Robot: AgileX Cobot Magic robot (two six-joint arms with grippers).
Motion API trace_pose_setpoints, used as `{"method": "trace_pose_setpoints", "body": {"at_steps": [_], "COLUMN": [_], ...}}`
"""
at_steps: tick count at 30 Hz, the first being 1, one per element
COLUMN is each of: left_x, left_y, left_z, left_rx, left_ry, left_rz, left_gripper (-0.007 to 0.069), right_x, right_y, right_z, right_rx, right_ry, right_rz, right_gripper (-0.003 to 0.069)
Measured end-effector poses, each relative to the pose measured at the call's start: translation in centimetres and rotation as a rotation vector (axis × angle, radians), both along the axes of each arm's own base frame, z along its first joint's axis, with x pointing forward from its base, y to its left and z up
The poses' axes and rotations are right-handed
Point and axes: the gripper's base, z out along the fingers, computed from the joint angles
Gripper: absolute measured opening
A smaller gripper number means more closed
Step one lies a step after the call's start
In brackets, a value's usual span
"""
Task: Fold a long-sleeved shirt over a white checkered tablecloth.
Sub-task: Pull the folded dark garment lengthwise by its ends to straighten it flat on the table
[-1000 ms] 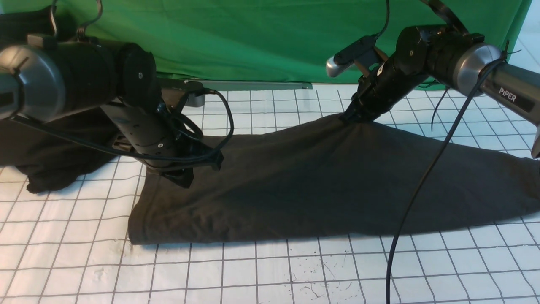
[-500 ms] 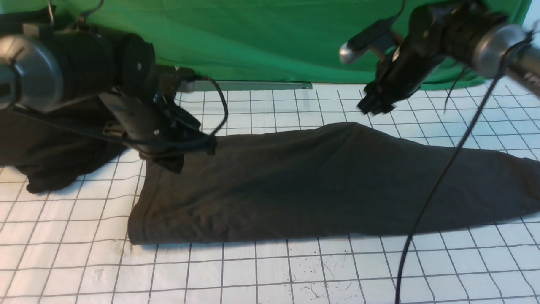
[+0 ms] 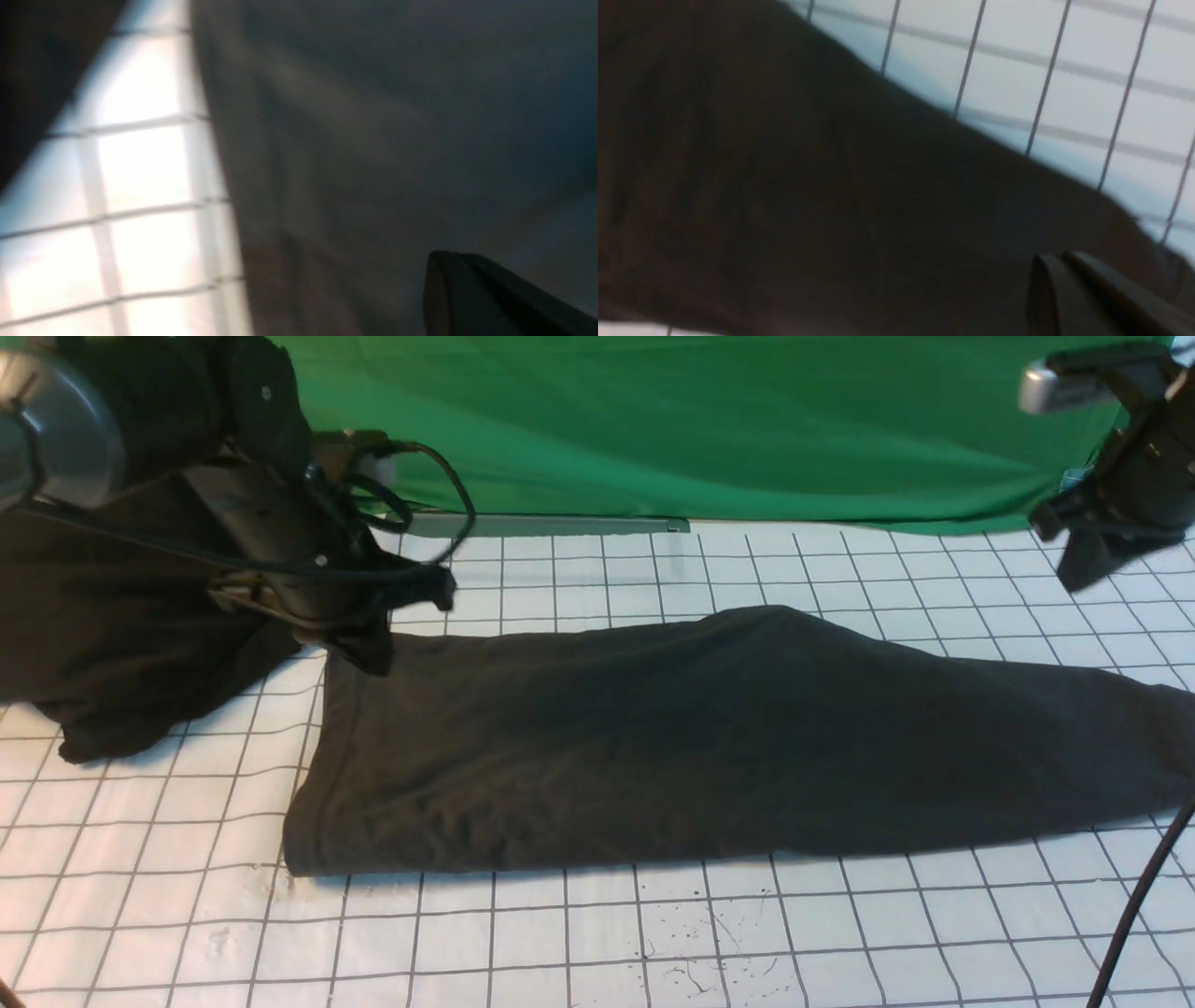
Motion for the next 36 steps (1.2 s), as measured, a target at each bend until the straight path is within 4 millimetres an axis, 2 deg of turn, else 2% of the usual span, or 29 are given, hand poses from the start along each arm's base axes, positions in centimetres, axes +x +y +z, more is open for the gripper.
{"method": "trace_pose_setpoints", "body": {"at_steps": [3,4,5,8,9,10,13,14,15,17,19,20,23,24,25,27,30,32,36], "left_x": [-1.0,-1.2,-1.7,-3.2,-4.2,-4.1,-6.0,-6.2,-6.9,-7.4,-7.8,-7.8,-8.0,-8.0,-8.1,-8.3,-8.7,-9.1,-10.3], "left_y": [-2.0,-2.2,-2.8,-3.5,-3.4,-3.4,-2.4,-2.3,-1.7,-1.2,-0.8,-0.8,-0.3,-0.3,-0.3,-0.1,0.3,0.6,0.9], "left_z": [-0.5,-0.6,-1.0,-1.6,-2.4,-2.4,-5.2,-5.5,-7.0,-7.7,-8.0,-8.0,-8.1,-8.1,-7.9,-7.5,-6.5,-5.5,-1.6], "left_rx": [-0.011,-0.011,-0.01,-0.005,0.01,0.01,0.051,0.058,0.087,0.082,0.071,0.069,0.054,0.053,0.051,0.05,0.052,0.053,0.02], "left_ry": [0.045,0.051,0.069,0.098,0.111,0.107,0.13,0.134,0.141,0.131,0.126,0.124,0.113,0.111,0.105,0.092,0.072,0.048,-0.063], "left_rz": [-0.076,-0.084,-0.104,-0.142,-0.155,-0.156,-0.152,-0.151,-0.156,-0.127,-0.087,-0.084,-0.048,-0.046,-0.045,-0.045,-0.042,-0.045,-0.043], "left_gripper": [-0.0003,-0.0003,-0.0003,-0.0003,-0.0003,-0.0003,-0.0003,-0.0003,-0.0003,-0.0003,-0.0003,-0.0003,-0.0002,-0.0002,-0.0002,-0.0002,-0.0002,-0.0002,-0.0002], "right_x": [-1.3,-1.4,-1.9,-2.9,-3.1,-3.2,-3.5,-3.5,-3.5,-3.4,-3.3,-3.3,-2.9,-2.8,-2.5,-2.3,-2.0,-1.9,-1.6], "right_y": [-1.2,-1.4,-2.1,-3.6,-4.3,-4.4,-6.5,-6.8,-7.8,-8.5,-9.1,-9.1,-9.4,-9.5,-9.5,-9.6,-9.7,-9.7,-9.8], "right_z": [-2.2,-2.3,-3.6,-5.7,-6.2,-6.3,-6.8,-6.8,-6.9,-6.9,-6.9,-6.9,-7.3,-7.4,-7.7,-7.9,-8.5,-9.2,-11.3], "right_rx": [0.013,0.013,0.016,0.022,0.025,0.025,0.033,0.032,0.028,0.019,0.006,0.006,0.003,0.004,0.006,0.005,0.006,0.007,0.011], "right_ry": [0.092,0.098,0.145,0.206,0.215,0.218,0.211,0.205,0.186,0.164,0.141,0.138,0.113,0.106,0.095,0.084,0.078,0.09,0.146], "right_rz": [-0.027,-0.032,-0.05,-0.092,-0.114,-0.118,-0.193,-0.204,-0.236,-0.277,-0.308,-0.309,-0.34,-0.349,-0.364,-0.372,-0.384,-0.387,-0.386], "right_gripper": [-0.0002,-0.0002,-0.0002,-0.0002,-0.0002,-0.0002,0.0,0.0,0.0011,0.0055,0.0142,0.0153,0.0384,0.0426,0.0517,0.0611,0.0654,0.0655,0.0631]}}
